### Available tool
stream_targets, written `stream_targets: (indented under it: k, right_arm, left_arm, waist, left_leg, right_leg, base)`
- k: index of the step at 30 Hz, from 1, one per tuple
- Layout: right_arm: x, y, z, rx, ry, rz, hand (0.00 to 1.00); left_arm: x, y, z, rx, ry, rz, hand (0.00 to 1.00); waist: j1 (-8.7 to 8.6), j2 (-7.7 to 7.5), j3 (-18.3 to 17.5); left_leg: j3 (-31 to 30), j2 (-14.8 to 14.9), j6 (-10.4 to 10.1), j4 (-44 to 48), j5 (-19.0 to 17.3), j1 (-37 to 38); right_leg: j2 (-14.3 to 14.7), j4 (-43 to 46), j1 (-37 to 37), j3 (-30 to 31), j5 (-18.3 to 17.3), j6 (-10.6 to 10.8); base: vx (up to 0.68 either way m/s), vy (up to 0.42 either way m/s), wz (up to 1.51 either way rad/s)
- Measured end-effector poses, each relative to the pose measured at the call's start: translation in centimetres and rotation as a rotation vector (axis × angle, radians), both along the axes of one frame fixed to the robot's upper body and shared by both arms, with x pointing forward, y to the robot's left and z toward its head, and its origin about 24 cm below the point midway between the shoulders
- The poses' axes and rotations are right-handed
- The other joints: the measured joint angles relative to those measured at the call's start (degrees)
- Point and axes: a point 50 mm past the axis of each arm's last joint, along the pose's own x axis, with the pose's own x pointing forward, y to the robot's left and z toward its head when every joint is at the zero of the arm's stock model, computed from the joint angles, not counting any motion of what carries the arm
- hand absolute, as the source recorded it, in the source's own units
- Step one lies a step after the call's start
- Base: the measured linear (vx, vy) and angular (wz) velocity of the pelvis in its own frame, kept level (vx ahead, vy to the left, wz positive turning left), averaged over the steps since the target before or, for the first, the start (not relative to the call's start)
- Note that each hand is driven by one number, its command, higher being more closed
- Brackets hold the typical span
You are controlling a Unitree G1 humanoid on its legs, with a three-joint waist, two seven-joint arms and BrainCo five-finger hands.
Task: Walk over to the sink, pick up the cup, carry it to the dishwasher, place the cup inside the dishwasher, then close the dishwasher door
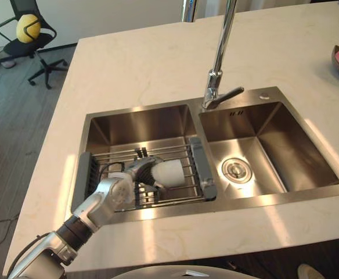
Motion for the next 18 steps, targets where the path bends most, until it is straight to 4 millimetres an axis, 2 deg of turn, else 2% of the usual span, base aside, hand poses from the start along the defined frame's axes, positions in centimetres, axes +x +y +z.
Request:
stream_targets:
  k: [4, 5, 7, 9, 12, 15, 18]
  right_arm:
    - [0.6, 0.0, 0.2, 0.002, -0.028, -0.01, 0.0]
    - [0.7, 0.0, 0.3, 0.008, -0.036, -0.028, 0.0]
    - [0.3, -0.2, 0.2, 0.015, -0.033, -0.071, 0.0]
    - [-0.4, -1.0, 0.3, 0.008, -0.029, -0.132, 0.0]
    - [-0.4, -1.4, 0.4, 0.006, -0.043, -0.156, 0.0]
    - [-0.4, -1.1, 0.4, 0.033, -0.052, -0.174, 0.0]
    - [-0.4, -0.7, 0.3, 0.046, -0.055, -0.187, 0.0]
  left_arm:
    - [-0.1, 2.4, 0.7, -0.297, 0.038, 0.126, 1.0]
    - [-0.2, 4.4, 1.8, -0.452, 0.049, 0.225, 1.0]
    - [-0.7, 6.0, 3.4, -0.601, 0.033, 0.279, 1.0]
    - [-1.2, 8.5, 7.0, -0.799, -0.088, 0.318, 1.0]
    - [-1.9, 11.0, 10.6, -0.966, -0.24, 0.312, 1.0]
    - [-3.3, 11.7, 11.6, -1.077, -0.255, 0.271, 1.0]
    - [-3.9, 12.1, 11.4, -1.149, -0.227, 0.271, 1.0]
  waist:
    - [-0.34, 0.67, 1.39]
    - [-0.17, 0.32, 2.17]
    - [0.51, 0.1, 2.32]
    - [2.9, 0.07, 2.28]
    - [5.42, -0.34, 1.27]
    - [8.06, -1.5, -1.0]
    - [9.74, -1.84, -2.4]
  left_leg:
    - [0.04, 0.01, 0.54, 0.0, 0.35, 0.24]
    - [-0.16, -0.03, 0.7, 0.0, 0.49, 0.18]
    - [-0.66, -0.13, 0.8, 0.01, 0.6, 0.11]
    - [-1.13, -0.78, 1.33, 0.0, 1.3, 0.07]
    - [-2.56, -1.95, 1.76, -0.01, 2.76, -0.3]
    - [-3.94, -3.38, 2.27, -0.01, 4.59, -0.99]
    - [-4.26, -3.59, 2.44, -0.03, 4.77, -1.48]
  right_leg:
    - [0.1, 0.01, -0.05, 0.27, -0.06, -0.07]
    - [0.13, 0.02, -0.14, 0.31, -0.1, -0.14]
    - [0.12, 0.04, -0.08, 0.03, -0.08, -0.17]
    - [-0.27, 0.32, 0.34, -0.67, -0.05, -0.12]
    - [-1.67, 0.38, 1.0, -2.12, 0.01, -0.01]
    - [-3.32, 0.09, 0.98, -3.11, 0.17, 0.21]
    - [-3.76, 0.02, 0.97, -3.99, 0.31, 0.38]
  base:
    - [0.0, 0.0, -0.03]
    - [0.0, 0.0, 0.0]
    - [0.0, 0.0, 0.04]
    - [0.01, -0.002, 0.15]
    - [-0.01, 0.016, 0.29]
    - [-0.03, 0.012, 0.3]
    - [-0.07, -0.003, 0.21]
